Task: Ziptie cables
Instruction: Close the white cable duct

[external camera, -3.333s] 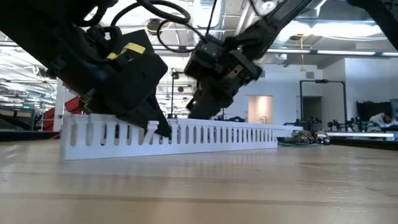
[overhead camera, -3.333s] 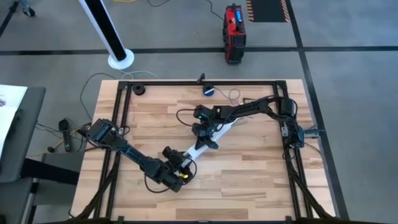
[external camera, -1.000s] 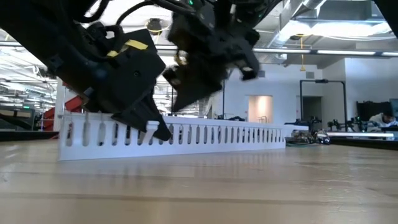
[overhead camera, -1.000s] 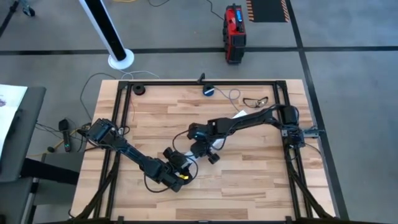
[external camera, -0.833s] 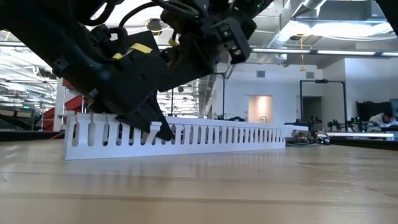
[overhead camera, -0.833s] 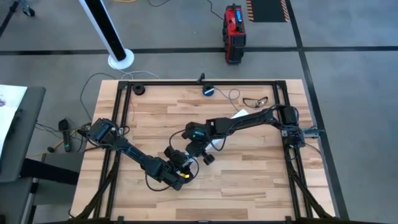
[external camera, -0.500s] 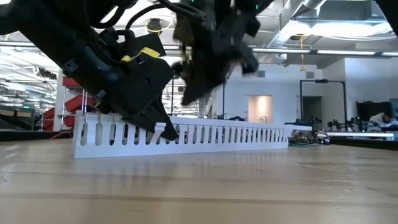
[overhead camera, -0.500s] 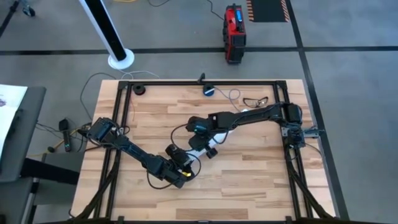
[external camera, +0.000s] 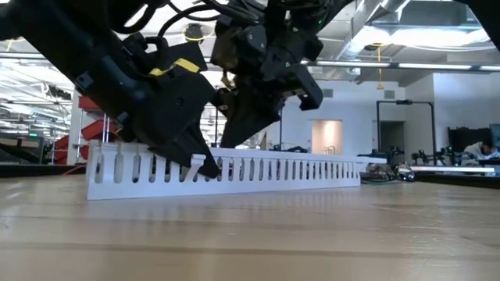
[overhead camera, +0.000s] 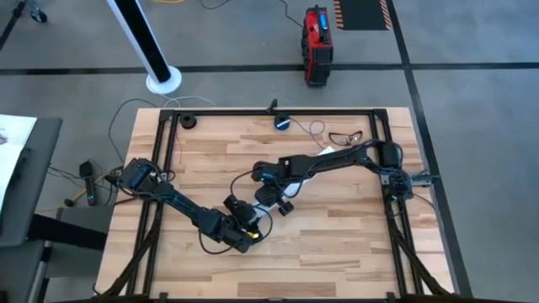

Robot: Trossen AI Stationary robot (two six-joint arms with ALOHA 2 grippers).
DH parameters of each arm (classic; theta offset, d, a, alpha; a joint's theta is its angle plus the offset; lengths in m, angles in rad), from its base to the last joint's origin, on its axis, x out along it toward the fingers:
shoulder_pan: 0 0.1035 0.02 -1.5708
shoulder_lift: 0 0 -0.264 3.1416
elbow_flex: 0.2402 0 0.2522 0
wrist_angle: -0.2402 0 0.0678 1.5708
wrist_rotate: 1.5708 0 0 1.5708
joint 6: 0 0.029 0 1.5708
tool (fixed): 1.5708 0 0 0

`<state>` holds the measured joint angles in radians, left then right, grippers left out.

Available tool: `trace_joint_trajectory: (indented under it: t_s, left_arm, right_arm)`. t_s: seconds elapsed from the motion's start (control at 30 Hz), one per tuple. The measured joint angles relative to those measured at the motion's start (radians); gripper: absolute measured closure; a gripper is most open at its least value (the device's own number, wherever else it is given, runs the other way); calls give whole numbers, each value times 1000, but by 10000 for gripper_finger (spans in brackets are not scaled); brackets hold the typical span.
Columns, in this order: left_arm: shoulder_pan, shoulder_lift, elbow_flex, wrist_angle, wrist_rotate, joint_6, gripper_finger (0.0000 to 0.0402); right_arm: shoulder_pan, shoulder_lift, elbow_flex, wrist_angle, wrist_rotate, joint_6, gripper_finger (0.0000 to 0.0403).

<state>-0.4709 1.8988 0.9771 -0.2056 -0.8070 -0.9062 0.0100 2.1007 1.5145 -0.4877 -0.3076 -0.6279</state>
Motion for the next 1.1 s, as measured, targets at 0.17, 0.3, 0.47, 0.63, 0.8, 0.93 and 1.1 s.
trace_joint_trajectory:
  t_s: [0.17,0.3,0.47,0.63,0.8,0.93,1.1]
  left_arm:
    - [-3,-1,0,8,15,3,170]
    - [-3,-1,0,9,12,4,170]
    - [3,1,0,19,18,13,170]
    - [25,0,1,18,64,17,170]
    - [81,-4,4,27,202,82,170]
    - [109,-3,3,52,276,153,170]
    - [134,-2,3,82,393,174,151]
  right_arm:
    - [28,50,4,46,-24,3,403]
    - [38,36,4,108,-29,40,403]
    - [32,-29,41,45,40,49,403]
    - [-15,-109,52,-38,45,105,403]
    - [-40,-106,45,-130,46,105,392]
    - [-44,-112,49,-168,44,97,363]
    - [-46,-112,49,-185,45,76,337]
